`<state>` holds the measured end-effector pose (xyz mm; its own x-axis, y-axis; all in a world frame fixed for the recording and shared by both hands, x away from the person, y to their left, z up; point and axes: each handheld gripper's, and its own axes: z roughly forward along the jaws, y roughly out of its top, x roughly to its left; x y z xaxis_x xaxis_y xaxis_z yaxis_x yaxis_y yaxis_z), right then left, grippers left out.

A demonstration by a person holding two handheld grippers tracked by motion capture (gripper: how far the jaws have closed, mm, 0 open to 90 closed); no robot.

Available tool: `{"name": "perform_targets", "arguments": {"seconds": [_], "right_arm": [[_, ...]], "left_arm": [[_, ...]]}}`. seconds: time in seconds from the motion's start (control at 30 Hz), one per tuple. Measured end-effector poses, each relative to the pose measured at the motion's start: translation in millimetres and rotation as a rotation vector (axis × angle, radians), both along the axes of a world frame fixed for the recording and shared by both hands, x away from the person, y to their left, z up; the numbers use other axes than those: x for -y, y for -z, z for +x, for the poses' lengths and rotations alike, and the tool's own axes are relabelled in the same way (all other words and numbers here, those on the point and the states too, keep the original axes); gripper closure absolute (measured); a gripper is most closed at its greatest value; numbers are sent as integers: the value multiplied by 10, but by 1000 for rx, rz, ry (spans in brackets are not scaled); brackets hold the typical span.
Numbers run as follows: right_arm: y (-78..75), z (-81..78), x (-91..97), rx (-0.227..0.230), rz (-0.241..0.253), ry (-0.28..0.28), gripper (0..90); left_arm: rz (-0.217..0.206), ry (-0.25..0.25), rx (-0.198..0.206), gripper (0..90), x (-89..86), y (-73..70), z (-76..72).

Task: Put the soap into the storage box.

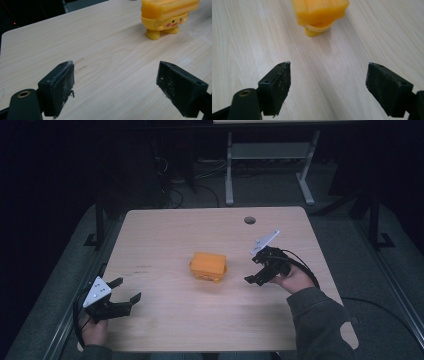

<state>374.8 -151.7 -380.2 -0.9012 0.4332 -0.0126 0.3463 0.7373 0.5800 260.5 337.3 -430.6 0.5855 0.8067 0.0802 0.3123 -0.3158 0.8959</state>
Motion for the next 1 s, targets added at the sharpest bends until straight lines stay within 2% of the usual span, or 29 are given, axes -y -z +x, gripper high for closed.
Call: {"name": "perform_targets", "arguments": {"seconds": [0.23, 0.67, 1.0], "right_arm": [[56, -71, 119, -13, 2, 23, 195], [183, -203, 365, -33, 39, 76, 198], [208, -291, 480, -38, 51, 106, 198]], "left_arm": [[5, 2, -2, 139, 12, 0, -4], [22, 10, -9, 139, 30, 10, 1], [25, 16, -14, 139, 47, 17, 2]]}}
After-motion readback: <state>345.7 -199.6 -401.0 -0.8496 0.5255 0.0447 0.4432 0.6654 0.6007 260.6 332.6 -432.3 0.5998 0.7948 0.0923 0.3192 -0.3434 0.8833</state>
